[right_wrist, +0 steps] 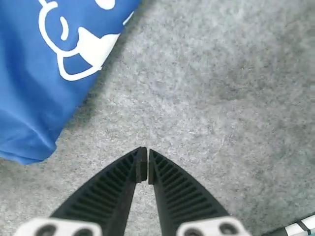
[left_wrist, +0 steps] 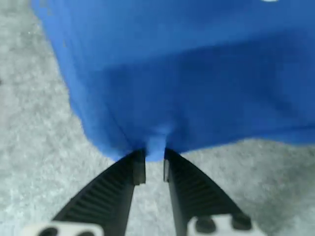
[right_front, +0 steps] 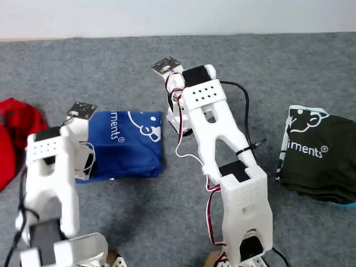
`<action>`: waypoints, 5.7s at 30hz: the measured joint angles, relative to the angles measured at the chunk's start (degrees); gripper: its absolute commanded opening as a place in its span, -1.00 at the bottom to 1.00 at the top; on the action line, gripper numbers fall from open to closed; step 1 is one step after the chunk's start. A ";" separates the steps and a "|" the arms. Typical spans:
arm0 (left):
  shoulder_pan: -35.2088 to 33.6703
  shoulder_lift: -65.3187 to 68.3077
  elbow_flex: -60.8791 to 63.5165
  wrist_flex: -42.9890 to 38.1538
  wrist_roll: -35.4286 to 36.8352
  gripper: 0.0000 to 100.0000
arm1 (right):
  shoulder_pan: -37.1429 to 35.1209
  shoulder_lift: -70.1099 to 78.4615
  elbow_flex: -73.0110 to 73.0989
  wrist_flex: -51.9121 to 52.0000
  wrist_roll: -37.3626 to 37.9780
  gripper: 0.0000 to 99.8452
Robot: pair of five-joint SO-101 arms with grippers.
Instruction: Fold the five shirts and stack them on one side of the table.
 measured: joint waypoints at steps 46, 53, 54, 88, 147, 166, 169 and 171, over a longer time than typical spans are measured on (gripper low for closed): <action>-2.55 0.35 -16.88 9.93 -11.96 -0.77 | -4.22 0.00 0.62 0.00 0.00 -0.98; -3.52 -3.34 -16.88 10.29 -12.31 -0.78 | -4.22 0.00 0.62 0.00 0.00 -0.98; -4.22 -3.52 -16.88 10.29 -12.31 -0.78 | -4.22 0.00 0.62 0.00 0.00 -0.98; -33.41 -3.60 -19.25 11.60 -13.10 -0.78 | -24.18 8.53 9.93 -3.52 -2.37 -0.98; -33.49 -13.27 -19.25 12.22 -15.91 -0.79 | -14.07 10.29 -18.29 -3.52 1.85 -0.98; -35.43 -18.90 -13.01 12.22 -15.91 -0.79 | -23.30 16.88 -18.20 -3.25 -47.47 -0.22; -35.43 -18.90 -13.01 12.22 -15.91 -0.79 | -23.47 17.93 -18.20 -3.69 -50.81 -0.22; -35.43 -18.90 -13.01 12.22 -15.91 -0.79 | -23.56 19.43 -18.20 -4.31 -52.40 -0.22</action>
